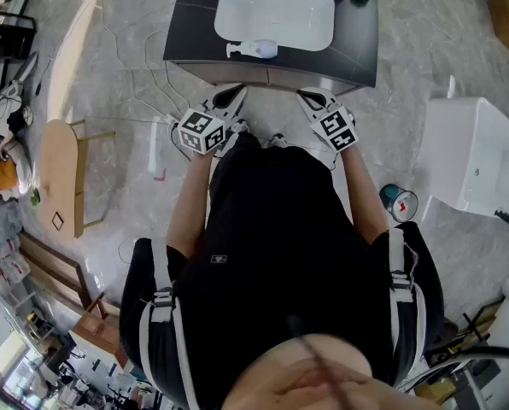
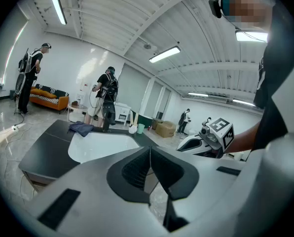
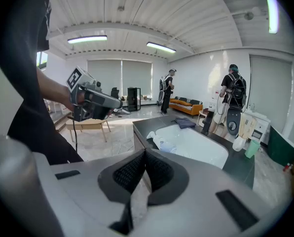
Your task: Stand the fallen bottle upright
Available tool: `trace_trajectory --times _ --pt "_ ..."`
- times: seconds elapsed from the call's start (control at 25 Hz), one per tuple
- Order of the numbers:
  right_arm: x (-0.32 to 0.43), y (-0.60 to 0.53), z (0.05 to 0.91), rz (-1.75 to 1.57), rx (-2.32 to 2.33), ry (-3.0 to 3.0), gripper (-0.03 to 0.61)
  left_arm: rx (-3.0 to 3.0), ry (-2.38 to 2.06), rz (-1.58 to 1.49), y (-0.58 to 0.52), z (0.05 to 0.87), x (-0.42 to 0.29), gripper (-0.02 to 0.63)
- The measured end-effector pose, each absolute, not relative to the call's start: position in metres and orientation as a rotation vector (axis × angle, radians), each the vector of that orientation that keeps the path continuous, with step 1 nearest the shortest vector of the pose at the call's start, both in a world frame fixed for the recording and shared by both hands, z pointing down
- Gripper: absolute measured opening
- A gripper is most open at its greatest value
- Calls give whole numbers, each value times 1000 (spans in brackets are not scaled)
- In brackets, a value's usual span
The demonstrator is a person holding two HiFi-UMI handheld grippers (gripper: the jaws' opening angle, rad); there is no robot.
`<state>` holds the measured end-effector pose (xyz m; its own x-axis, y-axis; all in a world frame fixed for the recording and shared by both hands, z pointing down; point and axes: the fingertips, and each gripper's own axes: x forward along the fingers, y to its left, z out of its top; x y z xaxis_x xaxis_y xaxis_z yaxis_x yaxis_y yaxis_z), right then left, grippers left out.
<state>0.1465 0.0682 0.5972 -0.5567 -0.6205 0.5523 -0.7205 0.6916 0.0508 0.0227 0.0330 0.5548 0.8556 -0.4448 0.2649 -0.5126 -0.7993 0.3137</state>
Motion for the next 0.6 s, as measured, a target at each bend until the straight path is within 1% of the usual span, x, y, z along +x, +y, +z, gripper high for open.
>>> trace_trajectory --times 0.6 --pt "143 84 594 258 983 -2417 58 2678 -745 245 51 549 19 15"
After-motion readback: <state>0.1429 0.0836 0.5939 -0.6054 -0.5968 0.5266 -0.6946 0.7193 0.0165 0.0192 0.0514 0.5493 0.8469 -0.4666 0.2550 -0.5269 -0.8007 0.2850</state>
